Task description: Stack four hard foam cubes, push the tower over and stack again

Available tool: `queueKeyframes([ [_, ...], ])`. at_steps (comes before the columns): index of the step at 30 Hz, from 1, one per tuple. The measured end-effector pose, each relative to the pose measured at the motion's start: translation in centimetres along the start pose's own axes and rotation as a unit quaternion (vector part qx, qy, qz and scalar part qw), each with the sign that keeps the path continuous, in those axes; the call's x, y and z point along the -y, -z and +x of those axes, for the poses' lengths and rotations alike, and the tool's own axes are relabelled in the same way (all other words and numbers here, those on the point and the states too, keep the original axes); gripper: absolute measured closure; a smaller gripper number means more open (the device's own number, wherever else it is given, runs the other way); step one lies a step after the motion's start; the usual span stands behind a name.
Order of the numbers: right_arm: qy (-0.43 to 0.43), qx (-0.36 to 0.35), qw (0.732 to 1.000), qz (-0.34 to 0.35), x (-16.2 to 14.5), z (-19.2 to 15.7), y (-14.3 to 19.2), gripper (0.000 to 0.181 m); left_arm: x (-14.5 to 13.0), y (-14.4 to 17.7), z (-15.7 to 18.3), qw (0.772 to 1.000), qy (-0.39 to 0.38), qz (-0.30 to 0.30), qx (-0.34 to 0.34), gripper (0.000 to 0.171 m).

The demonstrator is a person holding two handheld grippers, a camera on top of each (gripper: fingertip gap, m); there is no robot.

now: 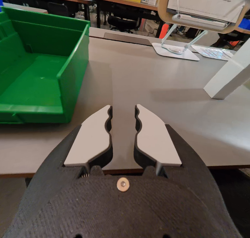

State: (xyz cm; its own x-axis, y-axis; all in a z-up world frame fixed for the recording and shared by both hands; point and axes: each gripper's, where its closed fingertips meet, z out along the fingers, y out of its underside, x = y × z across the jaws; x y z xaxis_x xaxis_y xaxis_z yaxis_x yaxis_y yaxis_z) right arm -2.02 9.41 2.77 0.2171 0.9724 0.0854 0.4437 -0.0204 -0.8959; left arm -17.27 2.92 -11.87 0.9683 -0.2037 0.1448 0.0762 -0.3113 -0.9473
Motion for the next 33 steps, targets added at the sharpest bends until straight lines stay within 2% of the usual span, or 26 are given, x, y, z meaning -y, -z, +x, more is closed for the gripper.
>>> queueKeyframes([
  [2,-0.016,-0.031,0.999,0.016,-0.1,2.2,4.3,0.122,0.3,-1.0,0.9,1.000,-0.004,0.001,-0.013,0.140],
  [6,-0.067,-0.070,0.995,0.028,-2.5,5.7,11.7,0.122,0.7,-3.1,3.2,0.999,-0.015,0.001,-0.045,0.140],
  [10,-0.076,-0.072,0.994,0.020,-5.4,6.5,15.3,0.122,0.8,-4.7,5.4,0.997,-0.034,-0.004,-0.073,0.140],
  [16,-0.020,-0.036,0.999,-0.027,-7.9,5.2,15.4,0.122,0.1,-5.9,7.1,0.994,-0.047,-0.022,-0.097,0.140],
  [25,-0.027,-0.020,0.997,-0.070,-10.4,6.2,13.7,0.122,0.2,-5.8,6.4,0.995,-0.027,-0.021,-0.092,0.140],
  [33,-0.034,-0.012,0.997,-0.073,-10.9,6.3,13.1,0.122,0.1,-5.8,6.6,0.995,-0.030,-0.023,-0.094,0.140],
])
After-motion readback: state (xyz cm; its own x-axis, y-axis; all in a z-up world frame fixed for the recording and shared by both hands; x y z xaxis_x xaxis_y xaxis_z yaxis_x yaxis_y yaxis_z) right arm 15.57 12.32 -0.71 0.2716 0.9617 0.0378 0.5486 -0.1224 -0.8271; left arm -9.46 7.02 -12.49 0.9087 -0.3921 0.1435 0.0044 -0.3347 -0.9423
